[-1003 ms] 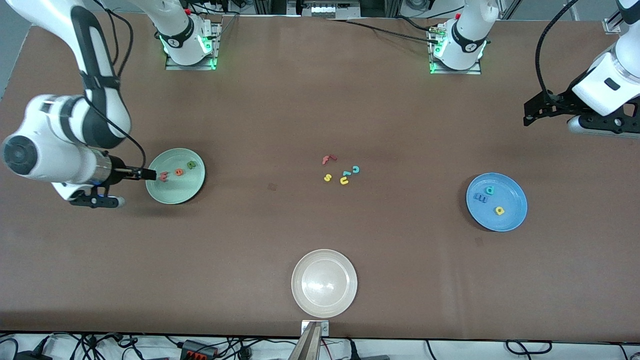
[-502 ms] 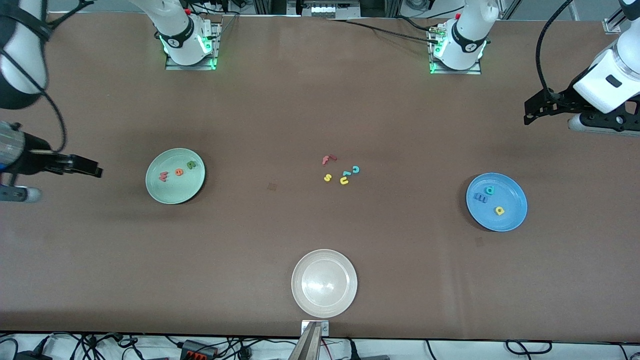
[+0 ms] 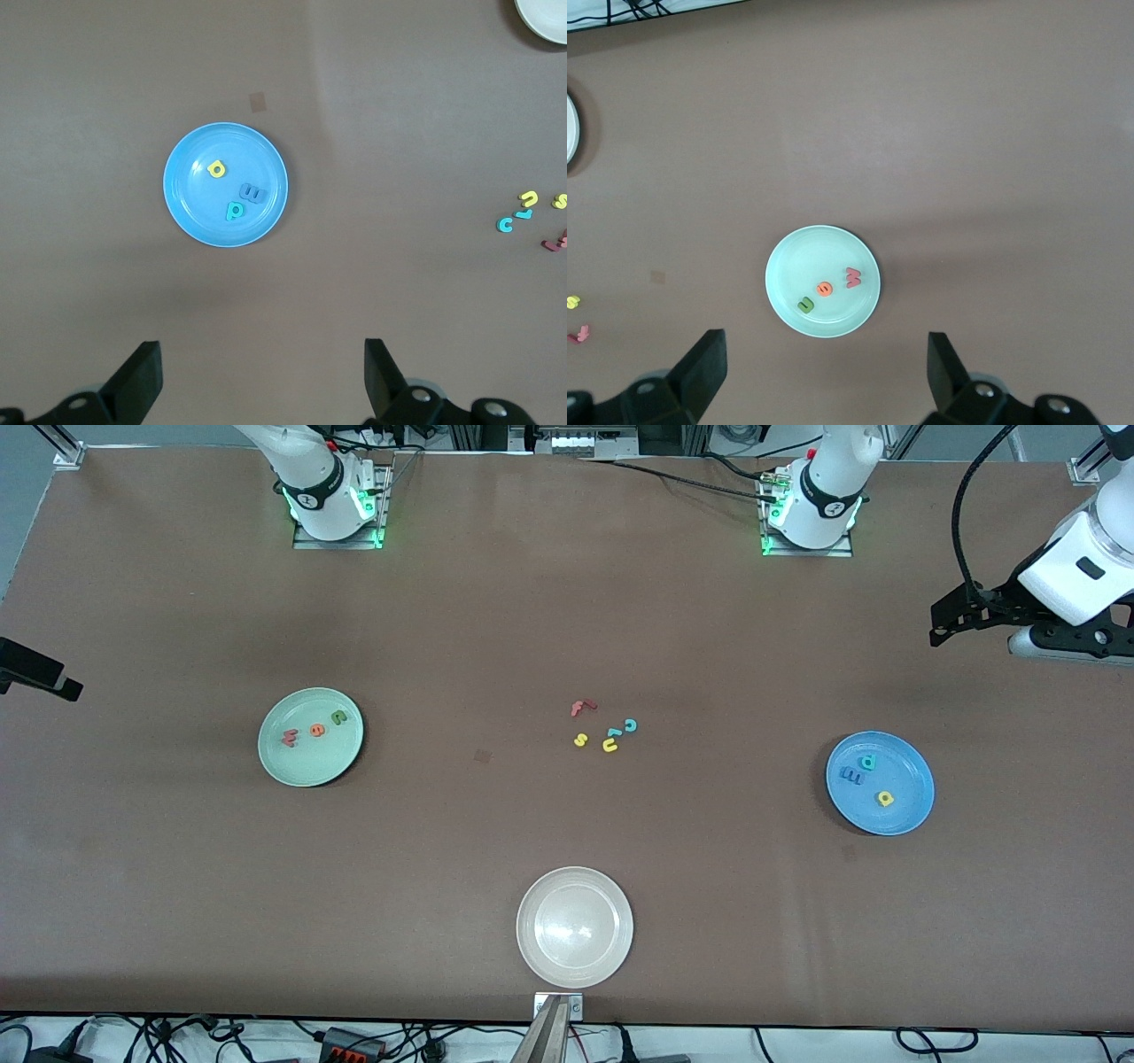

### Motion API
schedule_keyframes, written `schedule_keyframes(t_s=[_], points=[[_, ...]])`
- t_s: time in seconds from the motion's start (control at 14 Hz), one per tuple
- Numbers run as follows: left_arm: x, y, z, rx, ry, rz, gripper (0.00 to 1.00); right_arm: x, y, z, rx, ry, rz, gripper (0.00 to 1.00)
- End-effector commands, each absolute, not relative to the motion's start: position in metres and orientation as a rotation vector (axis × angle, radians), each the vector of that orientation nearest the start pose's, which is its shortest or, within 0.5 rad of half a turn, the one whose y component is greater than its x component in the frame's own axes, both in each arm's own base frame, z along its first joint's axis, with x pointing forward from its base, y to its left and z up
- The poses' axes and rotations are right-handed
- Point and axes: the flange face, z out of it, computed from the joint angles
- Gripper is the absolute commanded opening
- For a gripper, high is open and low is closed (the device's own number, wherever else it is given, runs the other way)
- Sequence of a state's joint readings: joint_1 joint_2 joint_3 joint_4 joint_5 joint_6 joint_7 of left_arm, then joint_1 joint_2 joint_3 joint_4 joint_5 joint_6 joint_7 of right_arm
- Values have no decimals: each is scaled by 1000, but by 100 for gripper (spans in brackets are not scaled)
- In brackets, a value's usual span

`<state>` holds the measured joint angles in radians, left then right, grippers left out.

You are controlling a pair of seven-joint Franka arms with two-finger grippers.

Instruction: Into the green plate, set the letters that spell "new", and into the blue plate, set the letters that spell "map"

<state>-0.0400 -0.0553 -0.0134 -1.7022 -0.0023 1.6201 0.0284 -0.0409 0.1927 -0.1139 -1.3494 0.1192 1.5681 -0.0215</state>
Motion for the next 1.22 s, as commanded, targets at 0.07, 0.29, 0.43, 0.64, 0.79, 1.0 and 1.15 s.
schedule_keyframes(t_s=[0.07, 0.29, 0.43, 0.64, 0.79, 1.0, 1.15], points=[[541, -28, 603, -3116, 147, 43, 100, 606, -68, 618, -3041, 161, -51, 100], [539, -25, 602, -3116, 143, 50, 100, 604, -61, 625, -3107, 137, -67, 100], [539, -26, 602, -3115, 145, 50, 100, 602, -53, 621, -3134, 117, -30, 100], [539, -25, 602, -3116, 143, 50, 100, 582, -45, 616, -3137, 109, 0, 100], [539, -26, 603, -3115, 147, 48, 100, 566, -47, 606, -3140, 118, -19, 100], [539, -25, 603, -3117, 147, 50, 100, 549, -45, 604, -3143, 106, -21, 100], [539, -27, 603, -3115, 150, 50, 100, 541, -43, 604, -3146, 99, -16, 100]])
